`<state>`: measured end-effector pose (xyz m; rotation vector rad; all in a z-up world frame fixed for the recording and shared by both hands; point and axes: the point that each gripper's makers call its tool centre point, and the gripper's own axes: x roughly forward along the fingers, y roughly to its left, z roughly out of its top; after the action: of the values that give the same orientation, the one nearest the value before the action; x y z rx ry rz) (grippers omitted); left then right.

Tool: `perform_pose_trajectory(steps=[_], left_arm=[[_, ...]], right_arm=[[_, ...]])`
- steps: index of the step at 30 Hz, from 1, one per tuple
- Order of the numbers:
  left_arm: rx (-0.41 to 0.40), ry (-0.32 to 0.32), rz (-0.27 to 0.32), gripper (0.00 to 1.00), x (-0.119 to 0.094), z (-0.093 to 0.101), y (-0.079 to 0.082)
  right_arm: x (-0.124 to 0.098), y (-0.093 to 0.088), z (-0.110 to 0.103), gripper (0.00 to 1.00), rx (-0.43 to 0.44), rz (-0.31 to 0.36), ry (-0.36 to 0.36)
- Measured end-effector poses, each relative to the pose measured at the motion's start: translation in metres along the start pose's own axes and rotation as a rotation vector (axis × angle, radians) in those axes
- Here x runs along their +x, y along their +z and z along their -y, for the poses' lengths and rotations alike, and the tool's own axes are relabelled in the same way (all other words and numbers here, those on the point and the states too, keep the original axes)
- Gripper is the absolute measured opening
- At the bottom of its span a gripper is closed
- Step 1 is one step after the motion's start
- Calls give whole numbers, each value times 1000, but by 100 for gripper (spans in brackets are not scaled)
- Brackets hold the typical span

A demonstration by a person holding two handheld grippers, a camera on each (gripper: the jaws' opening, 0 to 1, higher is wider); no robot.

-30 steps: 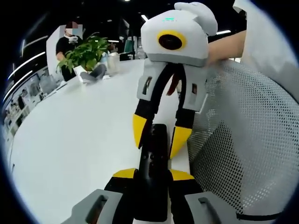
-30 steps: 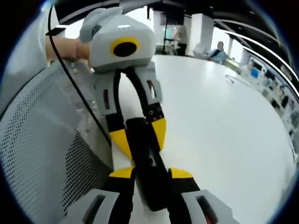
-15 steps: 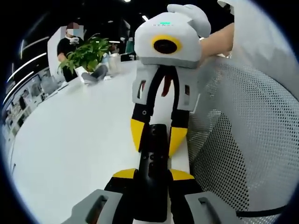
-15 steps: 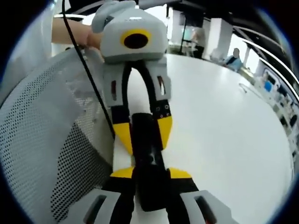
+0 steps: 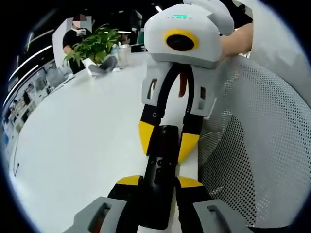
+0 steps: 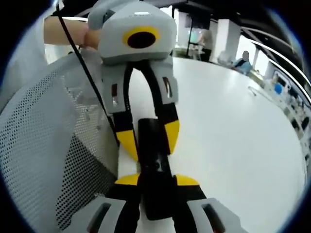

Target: Press the specified remote control buttons in sequence, fully releasing each button before pressing the next.

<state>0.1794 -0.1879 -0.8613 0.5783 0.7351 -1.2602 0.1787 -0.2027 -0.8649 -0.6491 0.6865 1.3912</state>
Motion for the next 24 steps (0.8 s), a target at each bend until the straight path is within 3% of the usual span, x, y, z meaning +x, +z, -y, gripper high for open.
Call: perform_pose_trajectory(steps=[2, 7, 15, 24], left_arm=[[-10, 14, -12, 30, -3, 0, -2], [-109, 87, 62, 37, -27, -7, 7], [-173, 199, 172, 44, -62, -17, 21], [-260, 316, 224, 50, -87, -23, 15]], right_arm=[[0, 0, 0, 22, -1, 3, 0], [0, 1, 1, 22, -2, 13, -1], [1, 2, 1, 22, -1, 19, -6], [1, 2, 1, 22, 7, 17, -9]])
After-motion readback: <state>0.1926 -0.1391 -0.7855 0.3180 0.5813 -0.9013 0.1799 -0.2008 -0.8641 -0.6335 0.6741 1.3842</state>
